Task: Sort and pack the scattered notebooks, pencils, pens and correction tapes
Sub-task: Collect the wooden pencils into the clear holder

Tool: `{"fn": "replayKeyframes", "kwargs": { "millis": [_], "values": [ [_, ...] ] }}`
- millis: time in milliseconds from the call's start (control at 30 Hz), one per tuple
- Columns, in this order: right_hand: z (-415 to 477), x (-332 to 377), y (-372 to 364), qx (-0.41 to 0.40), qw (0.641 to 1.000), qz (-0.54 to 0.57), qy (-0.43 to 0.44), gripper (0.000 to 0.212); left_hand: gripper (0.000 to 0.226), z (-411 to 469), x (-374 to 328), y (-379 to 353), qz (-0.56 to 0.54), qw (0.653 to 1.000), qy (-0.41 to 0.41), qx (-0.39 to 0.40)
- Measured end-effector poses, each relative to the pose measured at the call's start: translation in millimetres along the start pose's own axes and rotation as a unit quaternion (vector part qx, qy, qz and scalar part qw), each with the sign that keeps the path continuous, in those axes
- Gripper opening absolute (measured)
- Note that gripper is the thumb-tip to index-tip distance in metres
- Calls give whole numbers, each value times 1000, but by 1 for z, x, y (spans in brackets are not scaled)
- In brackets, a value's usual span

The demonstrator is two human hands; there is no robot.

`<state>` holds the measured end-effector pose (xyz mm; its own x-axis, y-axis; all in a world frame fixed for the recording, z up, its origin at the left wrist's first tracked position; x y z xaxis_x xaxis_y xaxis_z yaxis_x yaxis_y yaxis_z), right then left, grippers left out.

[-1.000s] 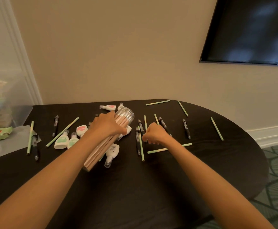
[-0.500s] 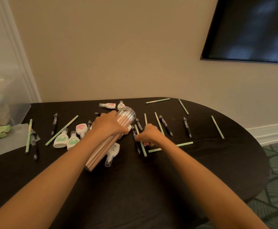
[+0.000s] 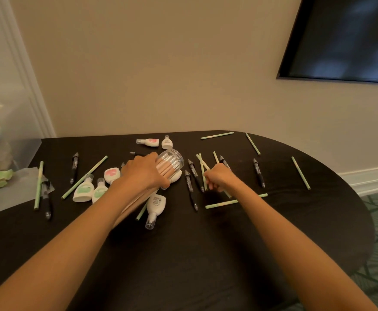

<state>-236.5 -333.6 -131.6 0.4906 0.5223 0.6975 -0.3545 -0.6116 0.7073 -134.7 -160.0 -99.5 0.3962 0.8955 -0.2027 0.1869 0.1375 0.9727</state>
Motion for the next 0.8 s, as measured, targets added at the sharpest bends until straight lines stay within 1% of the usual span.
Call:
{"fn": "replayKeyframes", "kwargs": {
  "millis": [67,167,233,300,433,533,700,800],
  "values": [
    [5,-1,-10,-48,994,-97,31,18,79,-1,8,-2,1,1000,13,1],
    [3,-7,-18,-105,980,-160,53,27,78,-2,18,-6,-1,999,33,3],
    [3,-6,-25,-109,971,-202,64,31,78,-3,30,-6,4,999,46,5],
    [4,-4,-29,-108,964,-232,63,32,78,-2,40,-4,1,999,53,5],
    [4,1,-30,-105,962,-246,51,34,76,-4,54,1,1,998,57,5],
    [2,2,-27,-122,955,-263,57,36,78,-9,63,5,-3,998,65,3],
    [0,5,-24,-113,953,-278,51,30,76,-18,74,11,-14,998,66,-1],
    [-1,19,-34,-134,949,-273,78,32,75,-21,84,15,-27,997,72,-8]
  ]
}}
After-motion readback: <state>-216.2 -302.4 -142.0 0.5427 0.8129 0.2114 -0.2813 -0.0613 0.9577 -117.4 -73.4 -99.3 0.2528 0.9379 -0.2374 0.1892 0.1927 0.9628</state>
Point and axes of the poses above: each hand's wrist, its own z-axis towards the middle knuckle, its own y-axis out of the back of the hand, x = y × z, the point moved 1 cm from there along z, towards the middle knuckle, and after that the axes turned 14 degrees about y, right-handed, at the moved point
